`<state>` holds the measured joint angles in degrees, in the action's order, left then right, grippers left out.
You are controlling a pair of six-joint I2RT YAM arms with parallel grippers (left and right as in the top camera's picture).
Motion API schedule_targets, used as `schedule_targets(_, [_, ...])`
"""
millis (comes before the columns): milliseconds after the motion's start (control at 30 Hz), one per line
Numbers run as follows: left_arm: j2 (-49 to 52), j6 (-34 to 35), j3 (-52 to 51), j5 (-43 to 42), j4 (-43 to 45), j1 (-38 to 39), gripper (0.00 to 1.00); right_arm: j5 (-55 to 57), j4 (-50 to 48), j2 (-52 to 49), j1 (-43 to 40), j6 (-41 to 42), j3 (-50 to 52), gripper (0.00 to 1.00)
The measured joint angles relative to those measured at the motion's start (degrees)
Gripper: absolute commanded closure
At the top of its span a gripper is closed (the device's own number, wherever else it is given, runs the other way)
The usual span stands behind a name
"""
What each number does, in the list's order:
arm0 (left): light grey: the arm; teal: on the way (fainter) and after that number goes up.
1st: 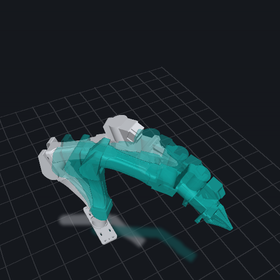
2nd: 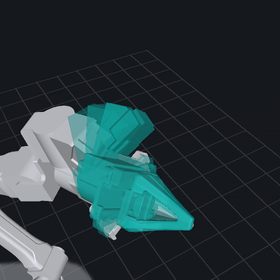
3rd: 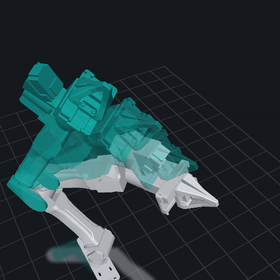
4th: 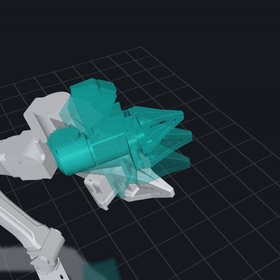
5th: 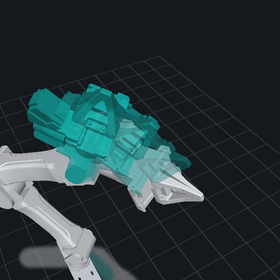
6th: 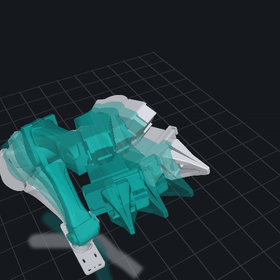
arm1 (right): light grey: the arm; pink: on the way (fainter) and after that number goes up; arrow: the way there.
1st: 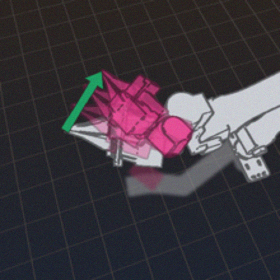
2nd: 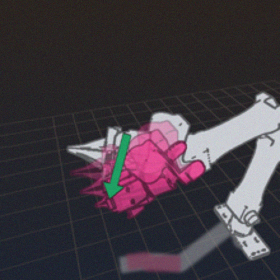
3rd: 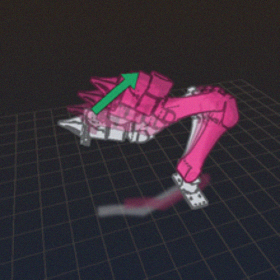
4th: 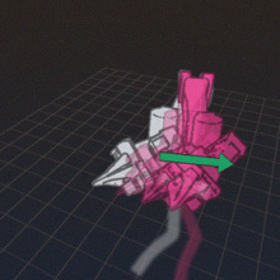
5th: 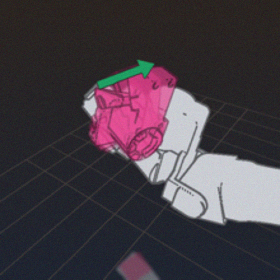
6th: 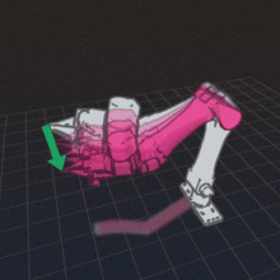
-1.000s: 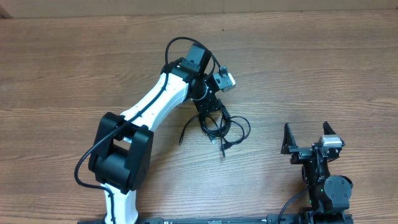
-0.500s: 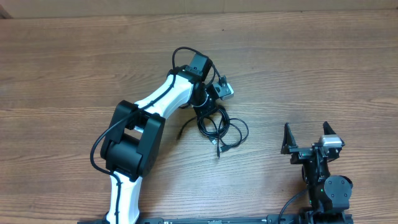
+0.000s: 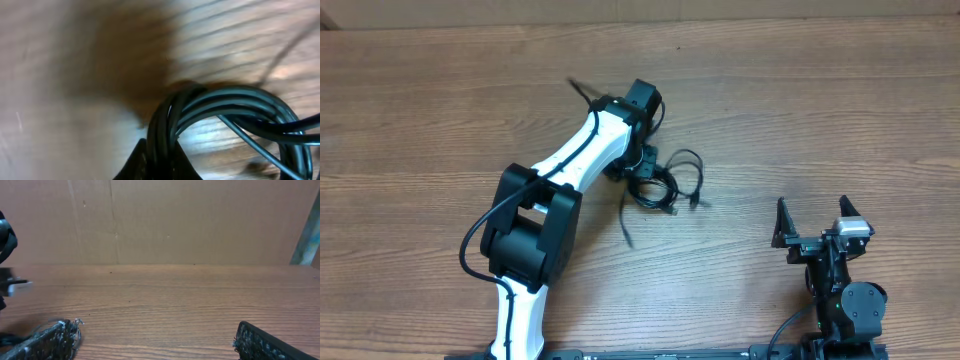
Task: Untangle cables
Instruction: 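Close the left gripper on the coiled cable loops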
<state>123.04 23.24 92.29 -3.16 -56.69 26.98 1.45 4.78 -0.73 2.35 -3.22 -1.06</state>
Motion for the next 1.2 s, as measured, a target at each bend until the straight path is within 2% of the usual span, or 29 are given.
schedule_targets(33, [0.0, 6.0, 0.0, -0.6, -1.2, 0.0, 0.64, 0.0, 0.0, 0.0, 0.0, 0.0, 0.0, 0.0])
schedule_targets(100, [0.0, 15.8, 0.0, -2.4, -3.5, 0.0, 0.01, 0.0, 0.0, 0.0, 0.0, 0.0, 0.0, 0.0])
schedule_targets(167, [0.0, 21.9, 0.0, -4.2, -3.8, 0.0, 0.01, 0.0, 0.0, 0.0, 0.0, 0.0, 0.0, 0.0])
schedule_targets(233, [0.0, 24.8, 0.0, -5.3, -3.5, 0.0, 0.0, 0.0, 0.0, 0.0, 0.0, 0.0, 0.0, 0.0])
schedule_targets(333, [0.0, 21.1, 0.0, -5.4, -0.8, -0.2, 0.0, 0.0, 0.0, 0.0, 0.0, 0.0, 0.0, 0.0])
schedule_targets(433, [0.0, 12.7, 0.0, -5.4, 1.5, -1.0, 0.0, 0.0, 0.0, 0.0, 0.0, 0.0, 0.0, 0.0])
schedule_targets(500, [0.0, 8.1, 0.0, -5.4, 1.9, -1.7, 0.04, 0.0, 0.0, 0.0, 0.0, 0.0, 0.0, 0.0])
schedule_targets(567, [0.0, 4.2, 0.0, -5.4, 1.0, -2.3, 0.04, 0.0, 0.0, 0.0, 0.0, 0.0, 0.0, 0.0])
schedule_targets(633, [0.0, 1.9, 0.0, -5.6, -0.1, -2.6, 0.1, 0.0, 0.0, 0.0, 0.0, 0.0, 0.0, 0.0])
schedule_targets(733, [0.0, 0.1, -0.1, -7.3, -0.4, -2.4, 0.14, 0.0, 0.0, 0.0, 0.0, 0.0, 0.0, 0.0])
schedule_targets(867, [0.0, 1.6, -2.2, -9.2, 0.0, -0.9, 0.44, 0.0, 0.0, 0.0, 0.0, 0.0, 0.0, 0.0])
schedule_targets(967, [-0.4, 5.6, -4.3, -9.5, 0.1, 0.1, 0.94, 0.0, 0.0, 0.0, 0.0, 0.0, 0.0, 0.0])
schedule_targets(1200, [-0.7, 13.6, -5.3, -8.6, 0.3, 0.4, 0.96, 0.0, 0.0, 0.0, 0.0, 0.0, 0.0, 0.0])
